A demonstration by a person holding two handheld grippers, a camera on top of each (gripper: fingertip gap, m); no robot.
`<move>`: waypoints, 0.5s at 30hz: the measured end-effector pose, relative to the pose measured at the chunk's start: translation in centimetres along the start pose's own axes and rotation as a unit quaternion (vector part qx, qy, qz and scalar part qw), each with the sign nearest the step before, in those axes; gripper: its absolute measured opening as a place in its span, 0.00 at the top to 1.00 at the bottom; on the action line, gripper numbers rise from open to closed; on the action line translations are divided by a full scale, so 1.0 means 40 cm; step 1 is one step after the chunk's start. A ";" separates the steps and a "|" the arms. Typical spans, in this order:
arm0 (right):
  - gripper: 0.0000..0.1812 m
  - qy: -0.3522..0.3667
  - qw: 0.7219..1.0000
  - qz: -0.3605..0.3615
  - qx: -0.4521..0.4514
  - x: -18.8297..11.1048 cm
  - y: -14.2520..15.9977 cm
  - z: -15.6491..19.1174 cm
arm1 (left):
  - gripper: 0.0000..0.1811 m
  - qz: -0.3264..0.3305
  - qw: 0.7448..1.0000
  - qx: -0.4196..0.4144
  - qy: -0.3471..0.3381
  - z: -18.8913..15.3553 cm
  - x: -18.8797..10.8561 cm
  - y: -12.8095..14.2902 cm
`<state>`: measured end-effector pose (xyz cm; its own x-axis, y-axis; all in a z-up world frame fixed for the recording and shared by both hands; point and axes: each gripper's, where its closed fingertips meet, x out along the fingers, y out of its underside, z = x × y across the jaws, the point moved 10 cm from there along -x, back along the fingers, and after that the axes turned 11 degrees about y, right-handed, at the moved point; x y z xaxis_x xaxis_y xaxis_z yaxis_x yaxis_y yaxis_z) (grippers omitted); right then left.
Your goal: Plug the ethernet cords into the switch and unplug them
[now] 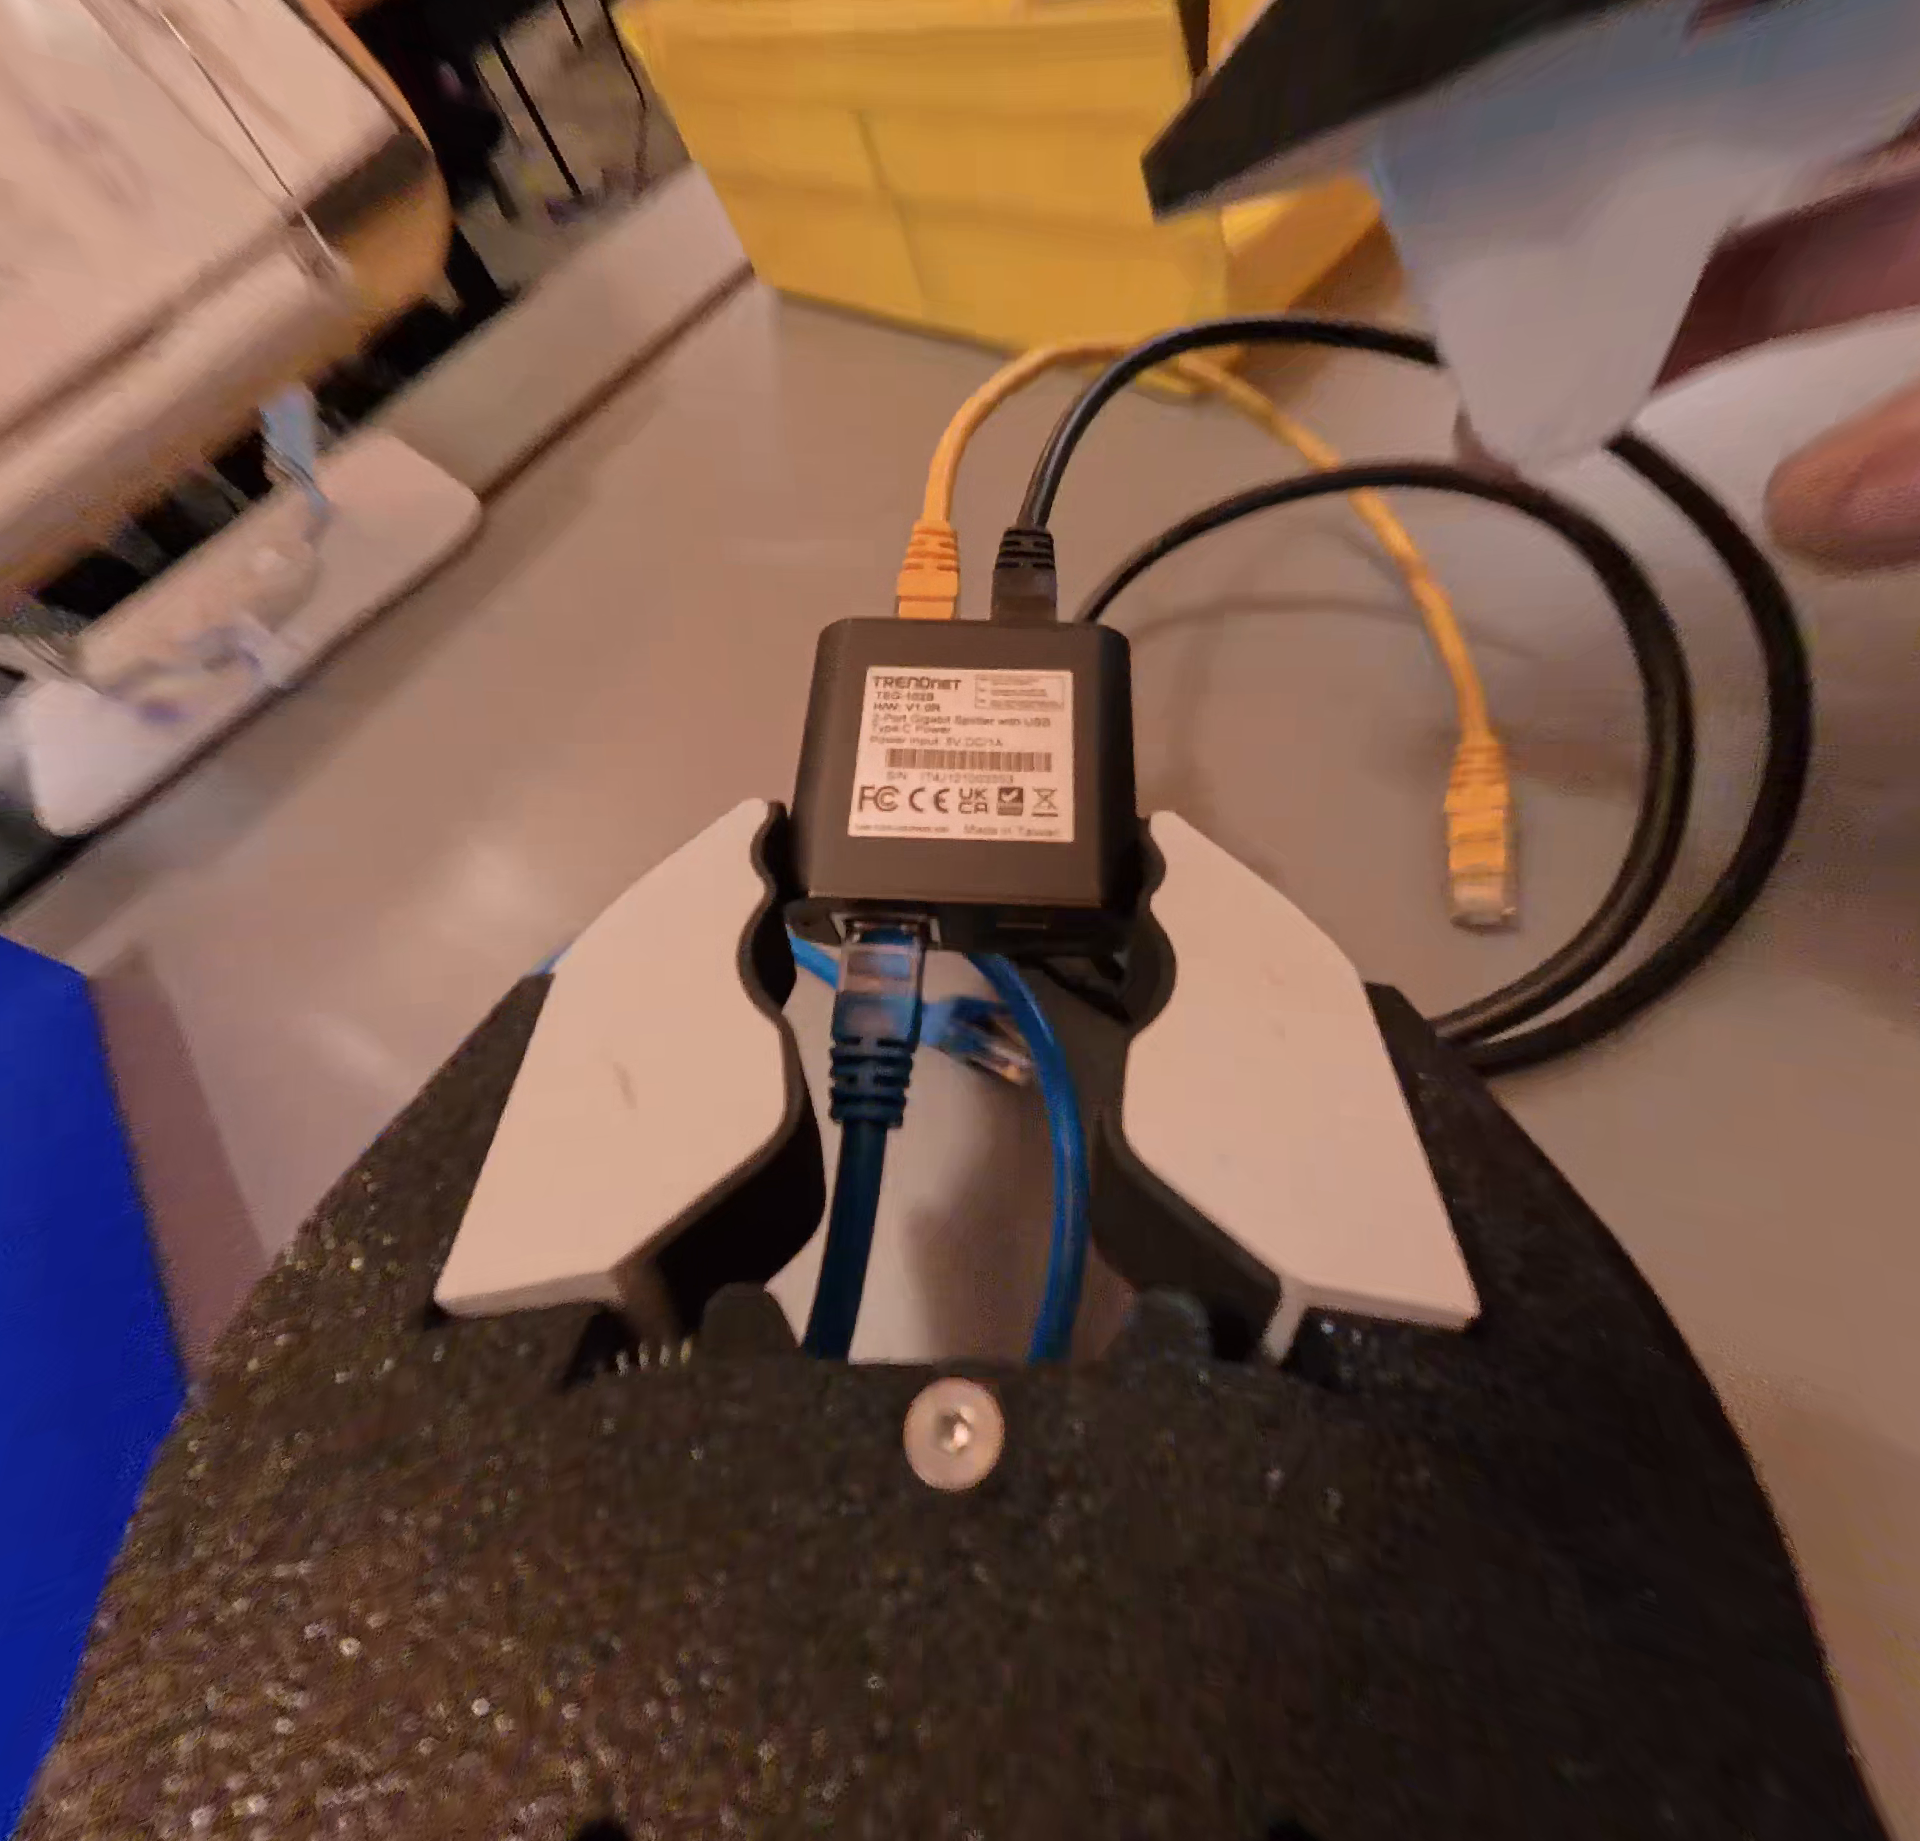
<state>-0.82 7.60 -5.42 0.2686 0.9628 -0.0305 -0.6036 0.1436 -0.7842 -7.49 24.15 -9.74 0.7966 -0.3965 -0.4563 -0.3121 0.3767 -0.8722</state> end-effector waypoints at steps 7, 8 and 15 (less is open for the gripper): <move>0.82 -0.007 1.000 -0.010 0.029 0.005 -0.001 0.026 | 0.66 -0.123 0.990 0.055 -0.036 -0.007 -0.096 -0.070; 0.82 -0.005 0.999 -0.010 0.038 0.006 0.000 0.020 | 0.66 -0.135 0.988 0.059 -0.037 -0.008 -0.104 -0.069; 0.82 -0.055 0.984 0.004 0.172 0.038 0.056 -0.026 | 0.66 -0.174 0.982 0.069 0.002 -0.010 -0.126 -0.063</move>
<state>-0.97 9.13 -7.86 0.1922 0.9803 0.0459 -0.8284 0.1871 -0.5280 -10.93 24.88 -5.31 0.8404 -0.5248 -0.1353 0.0524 0.3270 -0.9436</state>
